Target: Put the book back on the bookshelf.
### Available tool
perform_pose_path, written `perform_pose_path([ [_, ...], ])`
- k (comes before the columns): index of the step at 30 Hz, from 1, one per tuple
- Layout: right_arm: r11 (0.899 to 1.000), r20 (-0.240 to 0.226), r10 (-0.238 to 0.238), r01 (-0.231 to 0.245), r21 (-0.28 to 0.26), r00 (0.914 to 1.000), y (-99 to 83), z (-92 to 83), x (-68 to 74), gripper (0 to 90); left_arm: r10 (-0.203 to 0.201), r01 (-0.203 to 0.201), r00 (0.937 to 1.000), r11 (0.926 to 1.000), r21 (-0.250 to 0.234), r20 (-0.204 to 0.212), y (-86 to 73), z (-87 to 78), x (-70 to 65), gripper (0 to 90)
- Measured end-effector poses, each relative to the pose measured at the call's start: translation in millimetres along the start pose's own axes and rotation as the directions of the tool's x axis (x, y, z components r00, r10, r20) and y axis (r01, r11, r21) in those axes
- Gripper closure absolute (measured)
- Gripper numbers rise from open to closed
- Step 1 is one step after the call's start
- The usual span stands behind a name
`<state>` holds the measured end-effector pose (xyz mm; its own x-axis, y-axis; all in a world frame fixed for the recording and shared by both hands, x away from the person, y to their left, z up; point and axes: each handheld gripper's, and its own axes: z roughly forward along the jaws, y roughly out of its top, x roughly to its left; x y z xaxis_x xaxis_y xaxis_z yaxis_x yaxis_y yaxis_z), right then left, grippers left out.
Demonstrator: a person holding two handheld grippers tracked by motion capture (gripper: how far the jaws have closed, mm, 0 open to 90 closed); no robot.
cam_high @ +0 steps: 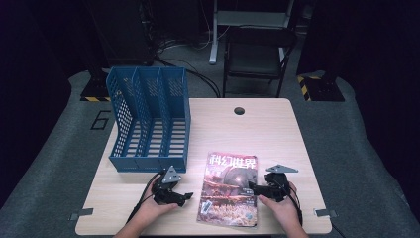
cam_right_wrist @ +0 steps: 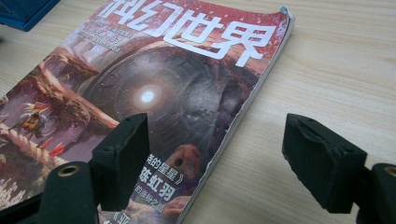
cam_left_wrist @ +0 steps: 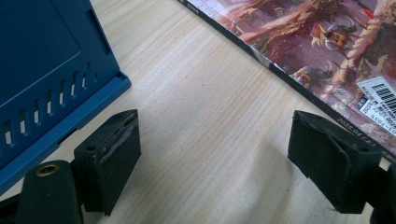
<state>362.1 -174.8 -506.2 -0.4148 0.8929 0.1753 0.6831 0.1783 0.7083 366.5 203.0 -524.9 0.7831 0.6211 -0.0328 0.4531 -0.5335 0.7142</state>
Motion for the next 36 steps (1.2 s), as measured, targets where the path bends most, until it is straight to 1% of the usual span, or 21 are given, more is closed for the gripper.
perform_pose_path([
  [5,1.000,-0.003,0.008,-0.008,0.002,1.0000,0.1,1.4,0.3,22.5,0.006,-0.006,0.9997,1.0000,0.007,0.023,1.7,0.3,-2.7,17.2],
  [7,1.000,-0.010,0.025,-0.025,0.003,0.9996,0.1,2.5,0.3,22.4,0.003,-0.003,0.9996,1.0000,0.007,0.028,2.9,0.5,-5.2,17.3],
  [9,1.000,-0.013,0.027,-0.027,0.014,0.9995,-0.4,4.2,-0.1,22.3,-0.003,0.003,0.9991,1.0000,0.003,0.043,4.5,0.5,-7.0,17.3],
  [10,0.999,-0.012,0.030,-0.030,0.027,0.9995,-1.1,6.0,0.3,22.2,0.000,0.000,0.9994,1.0000,0.002,0.035,5.1,0.6,-7.9,17.3],
  [11,0.999,-0.012,0.030,-0.030,0.027,0.9995,-1.1,6.0,0.3,22.2,-0.012,0.012,0.9989,0.9999,-0.008,0.045,5.5,1.6,-9.6,17.3],
  [12,0.999,-0.011,0.031,-0.030,0.035,0.9995,-1.3,7.0,0.7,22.1,-0.018,0.018,0.9980,0.9998,0.001,0.061,6.3,1.4,-10.3,17.3],
  [13,0.999,-0.009,0.012,-0.012,0.036,0.9999,-1.5,8.5,0.1,22.0,-0.016,0.017,0.9982,0.9999,-0.005,0.058,7.2,2.1,-11.5,17.3],
  [15,0.999,-0.014,0.011,-0.011,0.049,0.9998,-1.6,9.8,1.4,21.8,-0.015,0.015,0.9982,0.9999,-0.007,0.058,9.1,2.8,-12.8,17.3],
  [17,0.999,-0.021,0.000,0.001,0.053,0.9998,-2.0,11.5,2.5,21.8,-0.039,0.040,0.9971,0.9991,-0.014,0.065,11.4,4.5,-13.4,17.3],
  [18,0.998,-0.020,-0.003,0.005,0.060,0.9998,-2.0,11.7,3.1,21.5,-0.054,0.055,0.9952,0.9984,-0.011,0.082,13.0,6.3,-13.8,17.3],
  [20,0.998,-0.024,-0.002,0.004,0.063,0.9997,-2.1,11.9,5.0,21.6,-0.045,0.044,0.9966,0.9990,0.003,0.070,15.8,9.0,-13.8,17.3],
  [21,0.998,-0.026,-0.002,0.004,0.067,0.9997,-2.0,11.9,5.6,21.6,-0.056,0.056,0.9964,0.9984,0.001,0.064,16.5,11.1,-15.2,17.3],
  [24,0.998,-0.035,-0.010,0.012,0.063,0.9993,-1.9,12.3,5.7,22.1,-0.048,0.048,0.9971,0.9988,-0.004,0.059,20.7,16.6,-17.6,17.3],
  [25,0.998,-0.039,-0.018,0.020,0.059,0.9991,-2.1,12.7,5.8,22.2,-0.040,0.040,0.9972,0.9992,-0.003,0.062,21.9,17.7,-17.5,17.3],
  [26,0.998,-0.044,-0.017,0.020,0.060,0.9989,-2.1,12.8,6.4,22.3,-0.052,0.052,0.9963,0.9986,-0.005,0.068,23.3,19.9,-19.4,17.3],
  [27,0.998,-0.045,-0.010,0.012,0.063,0.9989,-2.1,12.9,8.2,22.3,-0.048,0.048,0.9962,0.9988,-0.004,0.073,24.4,20.9,-19.5,17.3],
  [30,0.997,-0.051,-0.031,0.034,0.062,0.9982,-2.3,13.8,9.7,22.4,-0.051,0.052,0.9954,0.9986,-0.006,0.081,28.1,25.5,-22.9,17.3],
  [31,0.997,-0.056,-0.028,0.032,0.064,0.9980,-2.2,13.8,10.6,22.4,-0.064,0.065,0.9941,0.9979,-0.006,0.088,29.0,27.2,-25.1,17.3],
  [33,0.997,-0.064,-0.037,0.041,0.063,0.9973,-1.9,14.4,11.3,22.5,-0.046,0.047,0.9944,0.9989,-0.004,0.095,31.5,29.5,-26.3,17.3],
  [35,0.997,-0.069,-0.038,0.042,0.060,0.9969,-2.0,15.0,12.4,22.6,-0.057,0.058,0.9930,0.9983,-0.006,0.103,33.2,31.0,-27.8,17.2],
  [36,0.997,-0.063,-0.023,0.027,0.068,0.9978,-1.9,15.0,14.2,22.3,-0.061,0.062,0.9934,0.9980,-0.011,0.097,34.0,32.2,-28.9,17.3],
])
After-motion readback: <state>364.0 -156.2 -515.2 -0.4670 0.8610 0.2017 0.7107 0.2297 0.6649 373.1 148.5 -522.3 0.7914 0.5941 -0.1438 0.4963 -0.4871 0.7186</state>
